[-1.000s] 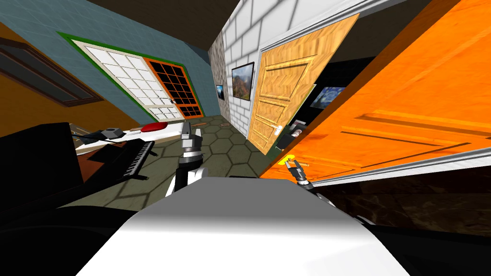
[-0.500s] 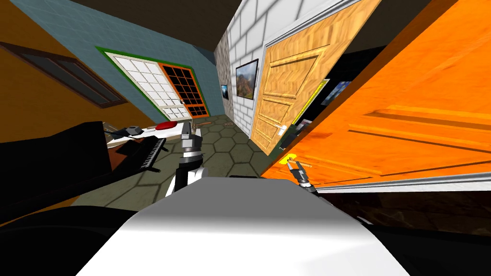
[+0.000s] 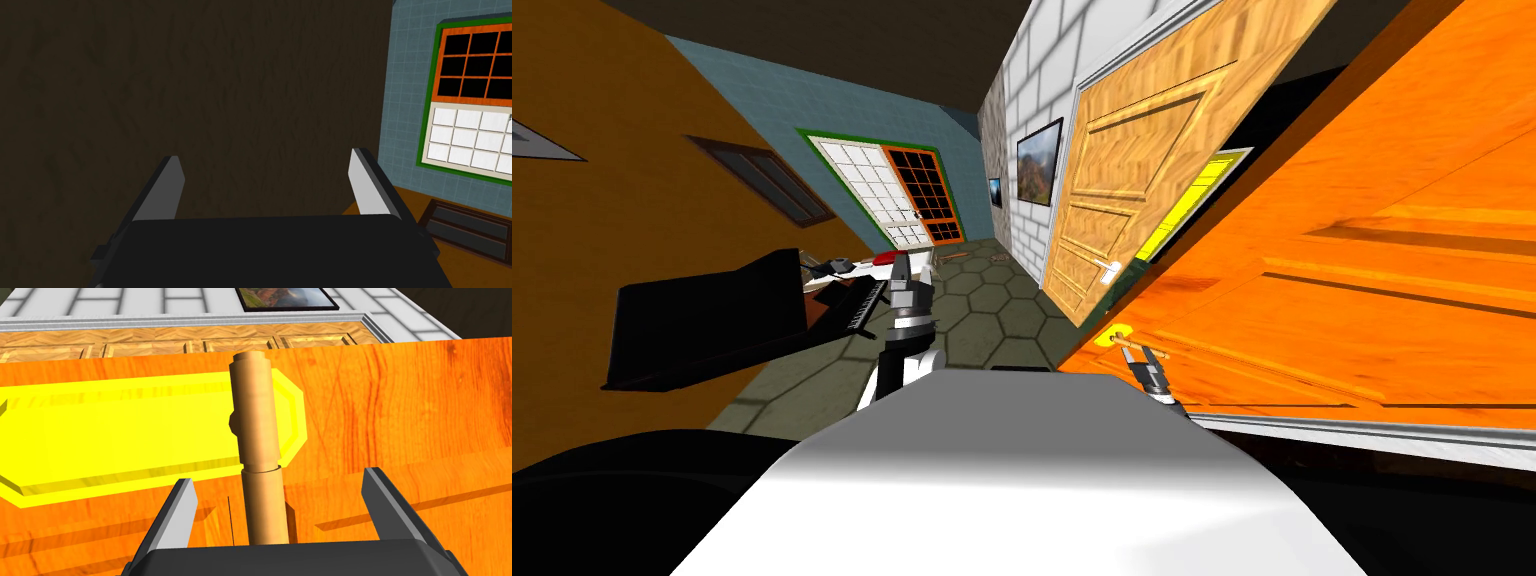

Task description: Pull the door open

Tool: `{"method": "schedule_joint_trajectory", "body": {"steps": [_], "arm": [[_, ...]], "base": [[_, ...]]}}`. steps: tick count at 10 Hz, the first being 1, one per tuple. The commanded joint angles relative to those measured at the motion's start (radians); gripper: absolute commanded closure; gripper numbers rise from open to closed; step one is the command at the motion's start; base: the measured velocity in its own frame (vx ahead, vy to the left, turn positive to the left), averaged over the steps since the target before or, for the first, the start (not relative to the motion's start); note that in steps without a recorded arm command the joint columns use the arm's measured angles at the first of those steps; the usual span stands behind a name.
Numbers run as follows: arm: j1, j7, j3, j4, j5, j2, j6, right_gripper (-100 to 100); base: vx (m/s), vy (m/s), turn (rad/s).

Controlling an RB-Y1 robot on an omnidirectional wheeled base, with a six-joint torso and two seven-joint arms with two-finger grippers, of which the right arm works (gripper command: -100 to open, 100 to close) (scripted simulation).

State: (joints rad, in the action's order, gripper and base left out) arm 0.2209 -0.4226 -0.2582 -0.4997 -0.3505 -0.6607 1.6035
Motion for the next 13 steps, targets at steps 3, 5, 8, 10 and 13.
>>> {"method": "schedule_joint_trajectory", "body": {"steps": [3,5,8,10,13], "arm": [[0.002,0.008,0.035,0.092,-0.016,0.023,0.063,-100],[-0.006,0.000,0.025,0.085,-0.011,0.019,0.054,100],[-0.006,0.000,0.025,0.085,-0.011,0.019,0.054,100],[-0.006,0.000,0.025,0.085,-0.011,0.019,0.054,100],[0.039,-0.066,0.020,0.084,-0.039,-0.029,-0.003,100]], "base": [[-0.026,-0.028,0.208],[-0.008,-0.012,0.002],[0.005,0.008,-0.007],[0.000,0.000,0.000],[-0.003,0.102,-0.058]]}}
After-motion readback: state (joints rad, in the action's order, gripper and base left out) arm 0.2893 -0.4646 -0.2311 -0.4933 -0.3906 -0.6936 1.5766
